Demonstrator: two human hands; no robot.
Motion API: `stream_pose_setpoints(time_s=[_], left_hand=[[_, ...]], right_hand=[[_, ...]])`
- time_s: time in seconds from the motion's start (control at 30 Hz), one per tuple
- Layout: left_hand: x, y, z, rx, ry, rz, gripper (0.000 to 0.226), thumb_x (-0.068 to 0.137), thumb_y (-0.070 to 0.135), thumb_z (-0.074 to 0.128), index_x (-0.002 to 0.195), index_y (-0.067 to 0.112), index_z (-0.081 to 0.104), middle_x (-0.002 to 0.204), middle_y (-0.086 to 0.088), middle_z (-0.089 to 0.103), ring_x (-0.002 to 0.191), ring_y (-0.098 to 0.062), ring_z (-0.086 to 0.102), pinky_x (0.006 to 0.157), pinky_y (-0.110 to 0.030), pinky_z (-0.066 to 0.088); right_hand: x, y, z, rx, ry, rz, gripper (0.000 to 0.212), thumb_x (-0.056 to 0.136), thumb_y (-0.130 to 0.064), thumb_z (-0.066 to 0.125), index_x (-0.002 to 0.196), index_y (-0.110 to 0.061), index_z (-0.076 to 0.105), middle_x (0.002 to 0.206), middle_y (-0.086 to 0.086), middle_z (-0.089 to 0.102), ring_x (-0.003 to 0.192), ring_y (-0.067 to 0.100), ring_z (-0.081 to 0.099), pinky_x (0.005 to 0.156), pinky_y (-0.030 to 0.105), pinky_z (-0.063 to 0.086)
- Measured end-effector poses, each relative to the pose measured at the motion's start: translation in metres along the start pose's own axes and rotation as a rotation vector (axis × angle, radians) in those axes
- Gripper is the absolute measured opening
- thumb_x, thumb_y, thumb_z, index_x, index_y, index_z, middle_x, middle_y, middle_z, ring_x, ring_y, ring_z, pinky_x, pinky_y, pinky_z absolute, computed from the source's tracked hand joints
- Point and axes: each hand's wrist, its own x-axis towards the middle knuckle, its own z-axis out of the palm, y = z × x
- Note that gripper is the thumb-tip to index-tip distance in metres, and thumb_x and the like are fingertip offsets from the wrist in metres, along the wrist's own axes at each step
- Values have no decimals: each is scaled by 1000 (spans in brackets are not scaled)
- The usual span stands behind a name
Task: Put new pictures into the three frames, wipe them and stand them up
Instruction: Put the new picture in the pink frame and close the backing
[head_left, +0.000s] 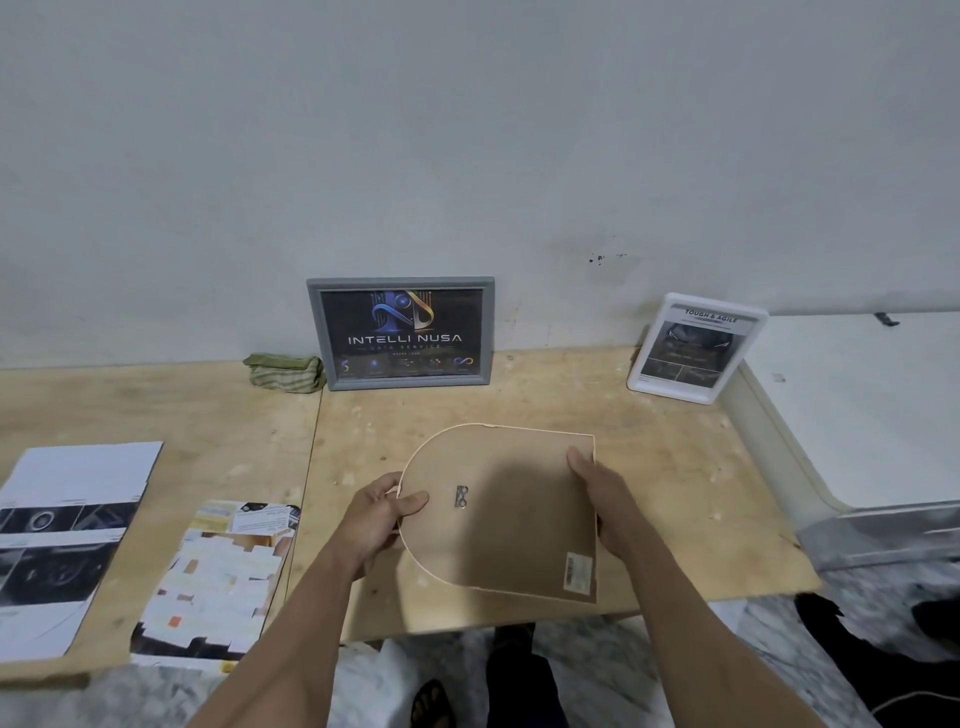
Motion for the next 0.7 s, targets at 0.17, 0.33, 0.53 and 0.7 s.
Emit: stream_pose_setpoints(time_s=[0.17,0.33,0.53,0.7], left_hand=[[0,2,3,-15,1,-8,22,89,5,67,109,14,69,88,-4,77,71,-17,70,56,-25,53],[2,6,-4,-56,19,10,21,89,9,68,107,19,70,89,-2,77,76,-19,69,64,-27,51],[7,26,-6,-82,88,86,18,92,11,65,107,20,68,91,-6,72,74,-22,61,63,-28,44],[13,36,-12,-42,122,126,29,96,14,61,125,16,62,105,-10,70,84,-24,64,71,-34,52]], right_hand=[[-4,-11,13,-66,199,-100,40,89,-49,55,83,-14,72,90,7,74,86,27,68,82,41,52],[-11,-37,25,-28,201,-168,50,96,-47,47,81,-7,72,77,6,71,70,22,64,67,31,49],[-20,-53,40,-118,99,-444,38,94,-44,56,93,-9,71,89,1,74,85,17,70,84,38,54],[-35,-59,56,-111,54,-657,17,90,-30,66,95,-13,67,91,-2,74,87,12,69,82,31,52]])
